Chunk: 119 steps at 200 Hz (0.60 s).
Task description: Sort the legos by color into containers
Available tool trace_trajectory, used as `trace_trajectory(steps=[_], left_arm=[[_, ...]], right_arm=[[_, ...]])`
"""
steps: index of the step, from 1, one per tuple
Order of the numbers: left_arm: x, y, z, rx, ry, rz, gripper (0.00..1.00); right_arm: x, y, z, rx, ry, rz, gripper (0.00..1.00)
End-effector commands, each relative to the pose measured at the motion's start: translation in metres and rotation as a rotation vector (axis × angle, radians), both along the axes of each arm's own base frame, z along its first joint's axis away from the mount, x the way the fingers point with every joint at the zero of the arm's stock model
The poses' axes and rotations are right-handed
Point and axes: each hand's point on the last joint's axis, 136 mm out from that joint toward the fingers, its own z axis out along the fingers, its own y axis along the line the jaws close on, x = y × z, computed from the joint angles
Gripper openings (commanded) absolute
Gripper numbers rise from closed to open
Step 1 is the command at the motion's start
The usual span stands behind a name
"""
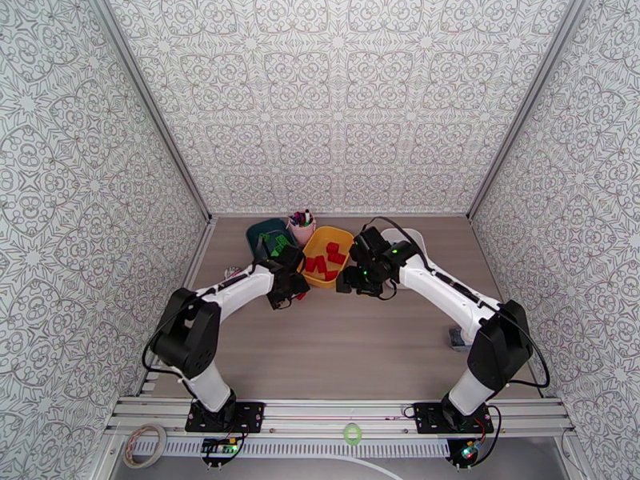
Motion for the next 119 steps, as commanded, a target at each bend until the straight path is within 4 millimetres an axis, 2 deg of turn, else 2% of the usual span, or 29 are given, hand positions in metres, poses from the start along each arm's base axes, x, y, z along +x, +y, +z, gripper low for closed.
trace_trajectory(steps=[1, 60, 98, 119], left_arm=[[0.015, 0.001, -0.004, -0.029, -0.036, 0.073, 0.81], [0.026, -0.002, -0.014, -0.055, -0.043, 0.089, 0.81], [0.021, 0.0, -0.03, -0.042, 0.006, 0.099, 0.78], [0.018, 0.003, -0.037, -0.034, 0.031, 0.105, 0.72]], right_arm=[[-0.004, -0.006, 0.0, -0.034, 0.0, -0.001, 0.64], [-0.004, -0.006, -0.002, -0.038, 0.009, 0.0, 0.64], [-0.002, -0.007, 0.001, -0.044, 0.003, 0.002, 0.63], [-0.001, -0.008, 0.004, -0.048, -0.004, -0.002, 0.63]])
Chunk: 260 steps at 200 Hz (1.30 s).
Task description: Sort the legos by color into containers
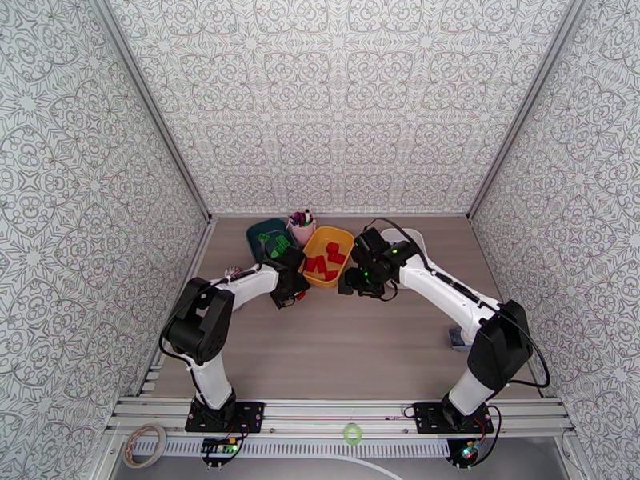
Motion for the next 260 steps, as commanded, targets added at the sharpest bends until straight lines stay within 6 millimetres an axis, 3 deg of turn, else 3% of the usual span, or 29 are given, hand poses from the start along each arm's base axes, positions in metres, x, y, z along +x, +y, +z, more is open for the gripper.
trace_trajectory(steps=[1, 97, 130, 180, 219, 260], left_arm=[[0.0, 0.004, -0.01, -0.007, 0.03, 0.024, 0.72], [-0.02, 0.015, -0.005, 0.021, 0.047, -0.024, 0.34], [-0.034, 0.012, 0.012, 0.017, 0.022, -0.061, 0.32], [-0.054, -0.024, 0.044, -0.079, -0.048, -0.177, 0.31], [-0.039, -0.062, 0.082, -0.159, -0.144, -0.328, 0.31], [0.003, -0.09, 0.116, -0.197, -0.215, -0.423, 0.31]], right_arm=[[0.003, -0.003, 0.007, -0.017, -0.022, 0.001, 0.63], [-0.002, -0.008, 0.007, -0.009, -0.032, -0.028, 0.62], [-0.004, -0.012, 0.005, -0.011, -0.038, -0.038, 0.61], [-0.003, -0.025, -0.001, -0.023, -0.04, -0.089, 0.61], [0.006, -0.035, 0.004, 0.022, -0.043, -0.132, 0.61], [0.011, -0.05, 0.011, 0.025, -0.046, -0.16, 0.61]])
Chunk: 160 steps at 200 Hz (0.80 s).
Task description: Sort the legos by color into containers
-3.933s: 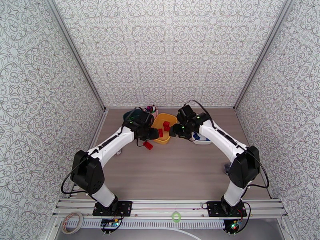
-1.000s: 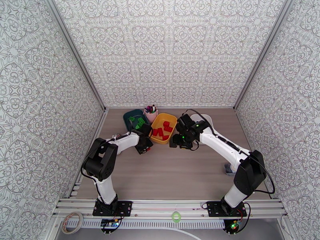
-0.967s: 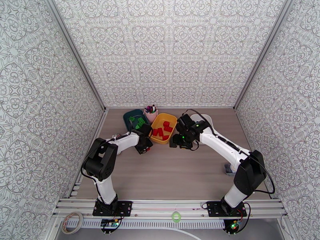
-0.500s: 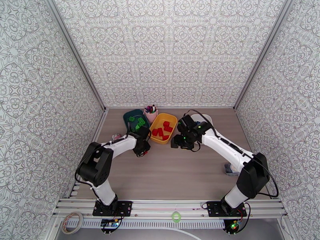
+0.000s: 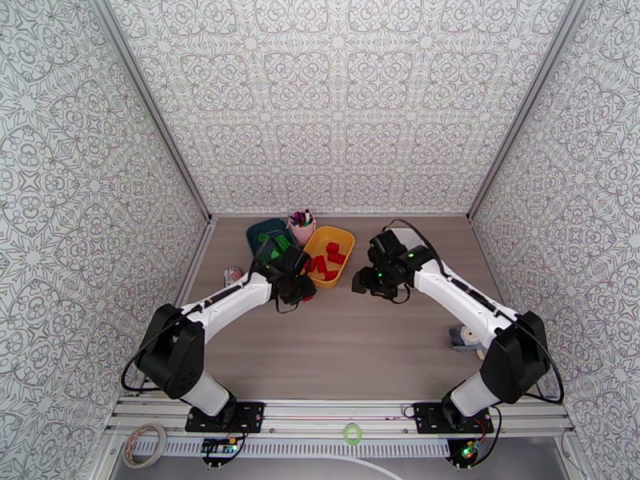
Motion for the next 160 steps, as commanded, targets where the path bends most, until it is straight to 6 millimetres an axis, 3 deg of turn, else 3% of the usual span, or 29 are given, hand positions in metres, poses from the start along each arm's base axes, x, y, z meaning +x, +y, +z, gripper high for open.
trace_trajectory(steps=[1, 25, 45, 82, 112, 117, 140, 160], left_arm=[[0.023, -0.02, 0.017, -0.029, -0.041, -0.096, 0.31], [0.055, -0.03, 0.025, -0.065, -0.059, -0.105, 0.33], [0.079, -0.039, 0.027, -0.082, -0.064, -0.128, 0.42], [0.106, -0.043, 0.032, -0.054, -0.077, -0.145, 0.74], [0.105, -0.039, 0.049, -0.046, -0.123, -0.153, 0.92], [0.103, -0.038, 0.053, -0.042, -0.136, -0.157, 0.99], [0.089, -0.034, 0.071, -0.02, -0.193, -0.184, 0.99], [0.073, -0.022, 0.098, -0.003, -0.285, -0.187, 0.99]], right_arm=[[0.0, -0.007, 0.01, 0.021, -0.017, -0.013, 0.61], [0.0, -0.016, 0.016, 0.011, -0.025, -0.025, 0.61], [-0.001, -0.024, 0.019, 0.004, -0.03, -0.039, 0.61], [-0.003, -0.034, 0.023, -0.008, -0.035, -0.054, 0.62], [-0.005, -0.043, 0.025, -0.019, -0.04, -0.066, 0.62], [-0.006, -0.044, 0.024, -0.021, -0.038, -0.067, 0.62], [-0.006, -0.051, 0.023, -0.033, -0.04, -0.071, 0.63], [-0.003, -0.057, 0.025, -0.046, -0.047, -0.08, 0.64]])
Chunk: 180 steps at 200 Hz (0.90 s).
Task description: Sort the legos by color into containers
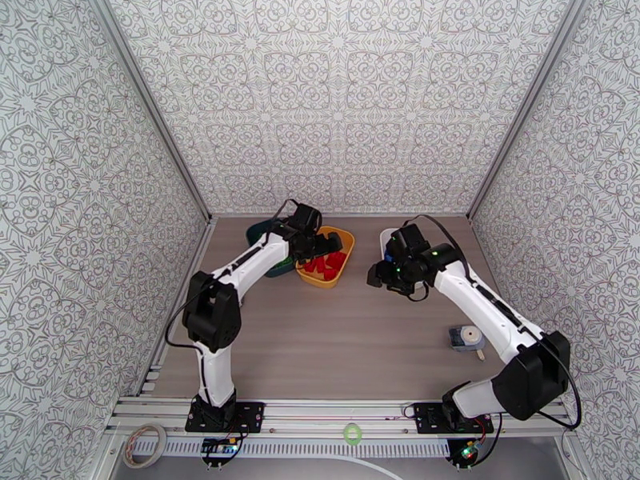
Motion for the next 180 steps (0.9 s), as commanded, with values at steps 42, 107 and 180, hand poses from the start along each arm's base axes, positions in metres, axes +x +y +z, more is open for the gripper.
trace_trajectory(steps=[42, 107, 180], left_arm=[[-0.058, 0.059, 0.097, 0.02, -0.318, 0.059, 0.99], [-0.086, 0.168, 0.179, 0.218, -0.763, 0.255, 0.99], [-0.096, 0.262, 0.148, 0.444, -0.874, 0.523, 0.99]], right_arm=[[0.012, -0.03, 0.017, -0.088, -0.057, -0.014, 0.68], [0.059, -0.091, 0.086, -0.215, -0.316, -0.199, 0.7], [0.119, -0.157, 0.09, -0.551, -0.568, -0.4, 0.99]])
